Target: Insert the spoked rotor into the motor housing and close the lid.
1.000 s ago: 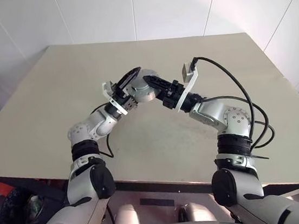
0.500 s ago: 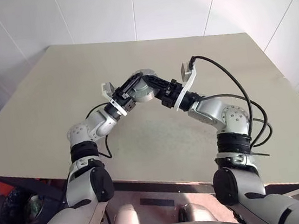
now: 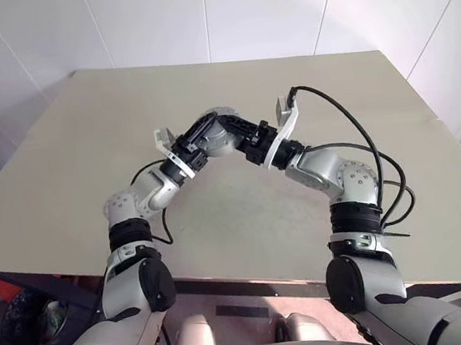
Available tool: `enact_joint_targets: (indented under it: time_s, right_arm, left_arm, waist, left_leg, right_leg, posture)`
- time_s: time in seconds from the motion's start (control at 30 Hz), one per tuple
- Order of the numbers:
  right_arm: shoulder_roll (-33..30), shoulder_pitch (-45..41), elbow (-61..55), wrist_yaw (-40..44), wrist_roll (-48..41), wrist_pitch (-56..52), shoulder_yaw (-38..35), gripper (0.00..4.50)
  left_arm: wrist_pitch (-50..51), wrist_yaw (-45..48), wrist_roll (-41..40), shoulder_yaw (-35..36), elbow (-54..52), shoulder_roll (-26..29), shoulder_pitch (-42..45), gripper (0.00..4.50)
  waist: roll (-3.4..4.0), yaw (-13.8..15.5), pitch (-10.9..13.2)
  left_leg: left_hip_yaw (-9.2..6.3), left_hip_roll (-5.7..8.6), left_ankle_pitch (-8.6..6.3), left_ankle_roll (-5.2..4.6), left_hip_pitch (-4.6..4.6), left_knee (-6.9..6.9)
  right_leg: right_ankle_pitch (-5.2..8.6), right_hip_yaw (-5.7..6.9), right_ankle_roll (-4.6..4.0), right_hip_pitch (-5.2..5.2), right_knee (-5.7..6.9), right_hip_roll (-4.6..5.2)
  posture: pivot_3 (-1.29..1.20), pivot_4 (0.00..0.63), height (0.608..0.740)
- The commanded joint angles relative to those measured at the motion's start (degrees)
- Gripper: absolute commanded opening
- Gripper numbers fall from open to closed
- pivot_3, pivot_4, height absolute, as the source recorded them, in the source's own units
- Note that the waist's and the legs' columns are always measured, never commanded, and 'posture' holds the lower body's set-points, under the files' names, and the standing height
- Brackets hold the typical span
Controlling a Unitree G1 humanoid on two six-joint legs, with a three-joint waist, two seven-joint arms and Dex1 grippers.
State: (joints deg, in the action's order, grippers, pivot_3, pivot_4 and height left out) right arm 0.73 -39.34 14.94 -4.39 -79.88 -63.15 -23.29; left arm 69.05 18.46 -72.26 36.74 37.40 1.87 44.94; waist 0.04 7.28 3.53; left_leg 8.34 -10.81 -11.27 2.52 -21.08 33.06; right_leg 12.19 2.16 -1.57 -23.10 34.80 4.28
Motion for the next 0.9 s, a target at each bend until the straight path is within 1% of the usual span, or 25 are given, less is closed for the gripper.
enact_joint_targets:
  time_s: [0.03,0.9]
  right_arm:
    - [-1.8,-1.44,-0.29,-0.34,1.94,6.44,-2.92,2.3]
    - [-2.69,-1.41,0.6,0.79,4.02,8.45,-1.72,2.3]
  left_arm:
    - [1.17,1.47,-1.78,0.05,-1.84,0.97,0.31,2.37]
    - [-3.77,2.4,-0.36,-2.32,-4.18,1.76,-2.13,2.37]
  waist:
    - [0.0,0.02,0.0]
    - [0.0,0.0,0.0]
  left_leg:
    - [0.0,0.0,0.0,0.0,-0.01,0.0]
    - [0.0,0.0,0.0,0.0,-0.01,0.04]
  right_leg:
    - [0.0,0.0,0.0,0.0,0.0,0.0]
    - [-0.01,0.0,0.01,0.0,0.03,0.0]
  posture:
    - [0.0,0.0,0.74]
    - [0.0,0.0,0.74]
